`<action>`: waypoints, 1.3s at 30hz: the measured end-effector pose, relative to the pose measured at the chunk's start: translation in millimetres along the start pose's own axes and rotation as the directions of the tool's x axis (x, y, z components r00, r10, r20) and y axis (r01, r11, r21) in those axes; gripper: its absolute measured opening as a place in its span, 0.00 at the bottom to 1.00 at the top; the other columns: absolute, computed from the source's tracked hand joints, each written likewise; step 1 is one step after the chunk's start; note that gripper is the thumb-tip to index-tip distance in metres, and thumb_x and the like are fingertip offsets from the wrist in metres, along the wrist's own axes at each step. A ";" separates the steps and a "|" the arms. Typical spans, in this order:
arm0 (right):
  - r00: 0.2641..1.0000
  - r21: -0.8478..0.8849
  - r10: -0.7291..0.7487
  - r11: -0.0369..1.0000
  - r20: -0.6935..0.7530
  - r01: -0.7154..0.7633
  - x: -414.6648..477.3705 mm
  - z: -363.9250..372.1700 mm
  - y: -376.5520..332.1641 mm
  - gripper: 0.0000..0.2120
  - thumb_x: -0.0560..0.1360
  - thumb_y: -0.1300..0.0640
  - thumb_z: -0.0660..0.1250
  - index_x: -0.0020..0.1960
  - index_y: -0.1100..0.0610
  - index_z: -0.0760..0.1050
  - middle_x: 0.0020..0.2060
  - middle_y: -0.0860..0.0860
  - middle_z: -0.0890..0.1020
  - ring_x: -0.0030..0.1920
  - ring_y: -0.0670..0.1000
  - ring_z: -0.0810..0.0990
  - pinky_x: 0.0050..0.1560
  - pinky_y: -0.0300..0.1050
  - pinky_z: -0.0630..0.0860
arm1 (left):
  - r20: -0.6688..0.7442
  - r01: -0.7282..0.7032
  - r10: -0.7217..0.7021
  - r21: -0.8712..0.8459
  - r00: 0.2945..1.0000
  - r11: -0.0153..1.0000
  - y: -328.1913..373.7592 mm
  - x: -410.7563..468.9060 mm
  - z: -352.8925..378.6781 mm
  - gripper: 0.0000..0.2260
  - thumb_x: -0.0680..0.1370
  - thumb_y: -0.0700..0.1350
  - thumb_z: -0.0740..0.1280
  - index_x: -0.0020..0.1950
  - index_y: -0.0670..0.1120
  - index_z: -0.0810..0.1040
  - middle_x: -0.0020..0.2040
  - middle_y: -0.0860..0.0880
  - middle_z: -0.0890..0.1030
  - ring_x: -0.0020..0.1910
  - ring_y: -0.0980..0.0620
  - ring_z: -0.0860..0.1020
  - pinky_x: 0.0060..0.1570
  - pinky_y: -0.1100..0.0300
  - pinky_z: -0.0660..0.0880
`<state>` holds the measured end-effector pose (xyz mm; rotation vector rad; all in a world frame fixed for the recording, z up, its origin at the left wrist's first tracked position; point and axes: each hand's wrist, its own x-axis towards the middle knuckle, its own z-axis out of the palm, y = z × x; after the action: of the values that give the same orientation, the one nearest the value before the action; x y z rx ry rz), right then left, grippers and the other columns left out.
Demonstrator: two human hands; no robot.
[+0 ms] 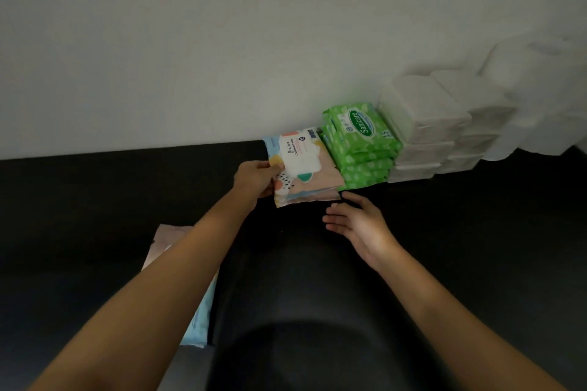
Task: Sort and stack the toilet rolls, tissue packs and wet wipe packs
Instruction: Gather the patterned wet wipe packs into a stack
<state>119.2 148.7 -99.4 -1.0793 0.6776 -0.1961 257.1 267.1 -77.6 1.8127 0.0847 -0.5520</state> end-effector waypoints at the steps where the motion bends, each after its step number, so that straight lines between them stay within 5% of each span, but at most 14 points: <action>1: 1.000 -0.005 0.007 1.000 0.004 -0.007 -2.2 0.0 1.0 0.20 0.74 0.70 0.62 0.65 0.62 0.64 0.37 0.56 0.77 0.35 0.53 0.78 0.35 0.41 0.77 | 0.000 -0.004 0.004 0.022 1.000 1.000 0.3 -3.3 -2.5 0.19 0.76 0.44 0.67 0.66 0.42 0.73 0.45 0.44 0.80 0.41 0.52 0.77 0.52 0.54 0.77; 3: 1.000 -0.023 0.023 0.999 0.013 -0.022 -7.5 1.5 2.8 0.20 0.74 0.69 0.62 0.64 0.61 0.65 0.37 0.56 0.78 0.35 0.52 0.79 0.35 0.41 0.77 | -0.003 -0.029 0.030 0.055 1.000 0.998 1.3 -13.6 -10.1 0.19 0.76 0.45 0.67 0.66 0.44 0.72 0.52 0.44 0.80 0.43 0.53 0.76 0.45 0.58 0.77; 9: 0.996 -0.161 0.078 0.984 0.046 -0.069 -24.7 9.6 7.2 0.18 0.75 0.66 0.63 0.64 0.62 0.67 0.39 0.56 0.78 0.37 0.52 0.79 0.38 0.42 0.77 | 0.032 -0.193 0.190 0.178 0.981 0.965 -3.3 -51.6 -47.6 0.14 0.76 0.44 0.65 0.62 0.49 0.75 0.48 0.52 0.77 0.41 0.57 0.72 0.38 0.66 0.70; 19: 0.966 -0.462 0.155 0.886 0.205 -0.044 -63.9 60.4 30.3 0.18 0.75 0.61 0.65 0.64 0.56 0.69 0.43 0.53 0.79 0.41 0.49 0.79 0.39 0.41 0.78 | -0.121 -0.084 0.140 0.380 0.983 0.921 -57.2 -107.7 -151.6 0.17 0.76 0.47 0.65 0.65 0.51 0.73 0.63 0.49 0.74 0.58 0.52 0.72 0.54 0.57 0.69; 21: 0.961 -0.609 0.128 0.792 0.244 0.049 -68.8 71.9 38.7 0.19 0.75 0.57 0.65 0.65 0.55 0.69 0.44 0.51 0.78 0.43 0.47 0.78 0.41 0.39 0.76 | -0.183 0.012 0.069 0.408 0.981 0.913 -70.7 -113.9 -164.6 0.19 0.76 0.48 0.65 0.67 0.49 0.72 0.66 0.46 0.73 0.63 0.48 0.71 0.58 0.54 0.68; 25: 0.939 -0.882 0.086 0.379 0.334 0.280 -74.3 91.5 63.4 0.26 0.75 0.47 0.64 0.70 0.54 0.65 0.62 0.52 0.70 0.63 0.50 0.69 0.61 0.44 0.67 | -0.213 0.189 -0.101 0.452 0.972 0.872 -92.9 -124.7 -176.1 0.24 0.76 0.49 0.66 0.70 0.47 0.67 0.68 0.44 0.71 0.65 0.46 0.71 0.64 0.51 0.67; 28: 0.921 -0.924 0.089 0.101 0.379 0.370 -78.4 104.7 80.0 0.30 0.75 0.42 0.59 0.73 0.54 0.60 0.69 0.52 0.61 0.69 0.52 0.60 0.66 0.46 0.61 | -0.189 0.242 -0.171 0.469 0.967 0.849 -102.2 -129.0 -174.5 0.25 0.75 0.49 0.66 0.71 0.45 0.66 0.65 0.44 0.74 0.59 0.47 0.74 0.60 0.53 0.71; 30: 0.917 -0.920 0.072 0.024 0.393 0.392 -80.5 111.2 86.2 0.29 0.76 0.42 0.57 0.73 0.54 0.60 0.68 0.51 0.60 0.68 0.53 0.60 0.65 0.46 0.60 | -0.163 0.236 -0.178 0.478 0.970 0.846 -107.1 -129.1 -171.7 0.21 0.76 0.50 0.66 0.67 0.45 0.71 0.55 0.46 0.77 0.49 0.51 0.75 0.52 0.56 0.71; 32: 0.917 -0.918 0.059 0.015 0.396 0.395 -82.5 115.9 90.1 0.28 0.76 0.42 0.56 0.71 0.54 0.62 0.68 0.51 0.60 0.67 0.53 0.59 0.64 0.46 0.59 | -0.144 0.228 -0.180 0.481 0.973 0.847 -110.0 -128.5 -169.7 0.19 0.75 0.51 0.66 0.64 0.46 0.74 0.50 0.48 0.77 0.48 0.52 0.74 0.50 0.57 0.70; 35: 0.921 -0.922 0.039 0.024 0.387 0.386 -85.3 119.3 93.1 0.26 0.76 0.43 0.56 0.70 0.54 0.64 0.68 0.50 0.61 0.66 0.53 0.60 0.64 0.46 0.58 | -0.141 0.213 -0.164 0.493 0.976 0.844 -114.3 -125.2 -166.2 0.24 0.73 0.54 0.68 0.66 0.46 0.71 0.59 0.45 0.76 0.58 0.48 0.74 0.57 0.54 0.72; 39: 0.932 -0.923 0.028 0.148 0.362 0.354 -85.3 117.3 91.9 0.25 0.77 0.44 0.57 0.71 0.54 0.63 0.68 0.49 0.62 0.67 0.51 0.60 0.65 0.44 0.58 | -0.110 0.117 -0.084 0.341 0.990 0.933 -114.8 -125.7 -157.0 0.29 0.71 0.49 0.71 0.69 0.48 0.63 0.63 0.48 0.73 0.38 0.60 0.72 0.32 0.66 0.68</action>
<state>106.6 319.7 -108.8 -2.4763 0.3160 0.3231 158.6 476.1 -95.3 2.1890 0.1526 -0.5811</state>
